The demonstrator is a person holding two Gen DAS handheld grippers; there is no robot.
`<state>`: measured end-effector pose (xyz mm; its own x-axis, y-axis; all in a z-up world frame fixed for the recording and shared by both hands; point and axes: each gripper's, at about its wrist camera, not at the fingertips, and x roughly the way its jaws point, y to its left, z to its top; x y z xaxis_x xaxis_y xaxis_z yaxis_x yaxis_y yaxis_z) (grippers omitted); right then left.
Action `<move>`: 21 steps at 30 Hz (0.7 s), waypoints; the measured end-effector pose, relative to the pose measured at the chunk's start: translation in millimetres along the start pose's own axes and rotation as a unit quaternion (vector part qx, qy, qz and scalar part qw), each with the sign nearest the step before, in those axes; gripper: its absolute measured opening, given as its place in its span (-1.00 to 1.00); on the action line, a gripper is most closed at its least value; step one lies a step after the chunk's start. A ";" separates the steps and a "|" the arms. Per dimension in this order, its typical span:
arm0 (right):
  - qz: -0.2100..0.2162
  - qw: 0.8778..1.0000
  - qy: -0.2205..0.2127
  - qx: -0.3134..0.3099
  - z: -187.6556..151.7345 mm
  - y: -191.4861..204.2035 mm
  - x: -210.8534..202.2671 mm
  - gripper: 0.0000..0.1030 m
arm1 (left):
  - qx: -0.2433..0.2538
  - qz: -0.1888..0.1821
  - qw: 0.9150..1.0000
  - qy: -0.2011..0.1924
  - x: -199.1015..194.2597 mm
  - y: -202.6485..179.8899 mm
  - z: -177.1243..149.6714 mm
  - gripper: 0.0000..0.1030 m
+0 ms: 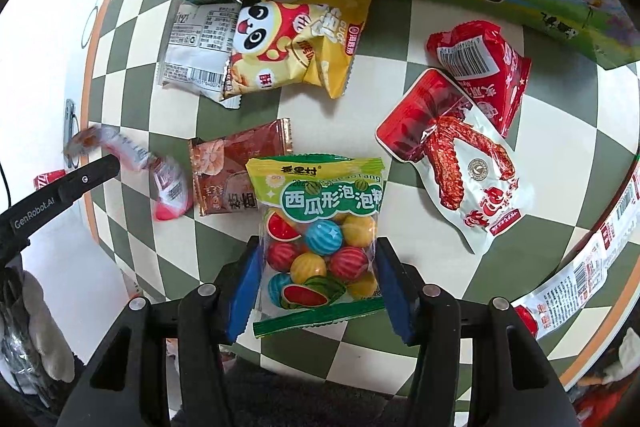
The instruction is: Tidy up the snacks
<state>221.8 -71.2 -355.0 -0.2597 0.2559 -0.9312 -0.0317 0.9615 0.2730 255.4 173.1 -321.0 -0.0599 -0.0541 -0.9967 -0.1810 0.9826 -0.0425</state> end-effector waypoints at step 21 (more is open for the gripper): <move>0.010 1.000 0.009 -0.007 -3.5 17.4 9.2 0.12 | -0.160 -0.039 0.984 0.074 83.1 58.4 39.2 0.80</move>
<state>215.4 -52.4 -357.9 -0.2786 0.2731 -0.9207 -0.0401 0.9546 0.2953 278.3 233.0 -409.0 -0.1722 -0.1763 -0.9691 -0.4892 0.8692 -0.0712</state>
